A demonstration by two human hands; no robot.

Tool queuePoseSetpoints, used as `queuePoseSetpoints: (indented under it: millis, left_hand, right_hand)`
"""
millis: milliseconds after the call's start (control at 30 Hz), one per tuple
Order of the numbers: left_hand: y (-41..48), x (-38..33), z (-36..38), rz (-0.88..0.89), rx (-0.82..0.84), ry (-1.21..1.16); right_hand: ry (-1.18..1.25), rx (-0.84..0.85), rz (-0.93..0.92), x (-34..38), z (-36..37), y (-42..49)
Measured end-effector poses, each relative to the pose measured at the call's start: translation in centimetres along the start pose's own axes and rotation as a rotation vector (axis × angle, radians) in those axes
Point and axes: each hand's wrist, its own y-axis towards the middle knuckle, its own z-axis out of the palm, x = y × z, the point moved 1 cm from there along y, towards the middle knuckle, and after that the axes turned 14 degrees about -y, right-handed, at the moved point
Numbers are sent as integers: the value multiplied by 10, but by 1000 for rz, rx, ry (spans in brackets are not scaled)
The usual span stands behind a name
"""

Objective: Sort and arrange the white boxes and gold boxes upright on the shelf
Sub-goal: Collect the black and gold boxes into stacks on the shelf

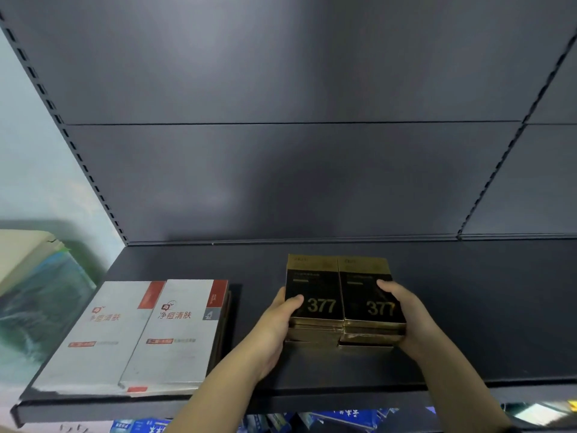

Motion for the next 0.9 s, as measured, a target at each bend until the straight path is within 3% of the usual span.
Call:
queuePoseSetpoints:
  millis: [133, 333, 433, 600, 800, 900]
  left_hand:
    - [0, -4, -6, -21, -15, -18]
    - [-5, -25, -24, 80, -139, 90]
    - [-17, -40, -29, 188, -189, 125]
    - [-39, -55, -53, 316, -339, 92]
    - [-71, -71, -115, 447, -465, 126]
    - [-81, -80, -165, 530, -545, 221]
  right_hand:
    - [-124, -32, -38, 6, -2, 3]
    - [-502, -232, -343, 35, 11, -13]
    - [-720, -179, -508, 44, 38, -24]
    - [-827, -23, -651, 36, 100, -37]
    - [-832, 203, -679, 9, 183, -39]
    - [-834, 223, -567, -4, 223, -31]
